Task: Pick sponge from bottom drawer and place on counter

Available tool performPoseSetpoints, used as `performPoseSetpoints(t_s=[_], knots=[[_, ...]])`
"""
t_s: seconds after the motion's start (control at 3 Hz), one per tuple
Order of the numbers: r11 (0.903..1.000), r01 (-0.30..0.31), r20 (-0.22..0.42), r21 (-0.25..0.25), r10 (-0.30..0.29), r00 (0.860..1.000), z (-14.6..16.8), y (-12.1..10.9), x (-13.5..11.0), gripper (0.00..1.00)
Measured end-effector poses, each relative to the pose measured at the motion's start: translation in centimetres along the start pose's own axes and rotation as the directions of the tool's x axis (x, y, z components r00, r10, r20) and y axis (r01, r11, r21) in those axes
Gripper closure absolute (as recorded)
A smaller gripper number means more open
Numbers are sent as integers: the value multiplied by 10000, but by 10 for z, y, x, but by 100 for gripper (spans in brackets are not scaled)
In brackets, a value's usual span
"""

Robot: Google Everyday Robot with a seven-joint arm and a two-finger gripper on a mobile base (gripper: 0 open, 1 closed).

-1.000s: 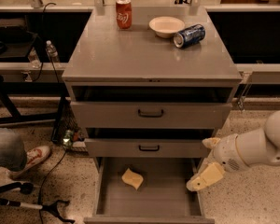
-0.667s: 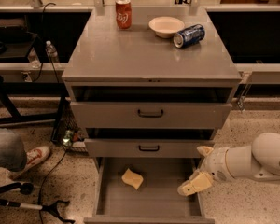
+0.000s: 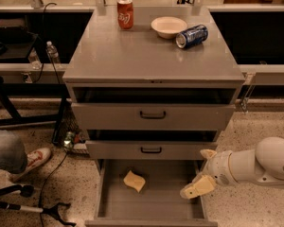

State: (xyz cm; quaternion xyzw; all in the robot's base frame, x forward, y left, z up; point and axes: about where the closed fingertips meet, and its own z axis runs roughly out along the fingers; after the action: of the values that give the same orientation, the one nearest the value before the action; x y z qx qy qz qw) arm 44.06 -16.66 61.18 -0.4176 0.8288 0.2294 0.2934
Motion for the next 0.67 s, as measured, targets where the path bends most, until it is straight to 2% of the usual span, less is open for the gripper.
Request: performPoseSetpoints(t_s=[0.67], knots=[[9966, -822, 530, -25, 822, 9952, 56, -20, 48, 0]])
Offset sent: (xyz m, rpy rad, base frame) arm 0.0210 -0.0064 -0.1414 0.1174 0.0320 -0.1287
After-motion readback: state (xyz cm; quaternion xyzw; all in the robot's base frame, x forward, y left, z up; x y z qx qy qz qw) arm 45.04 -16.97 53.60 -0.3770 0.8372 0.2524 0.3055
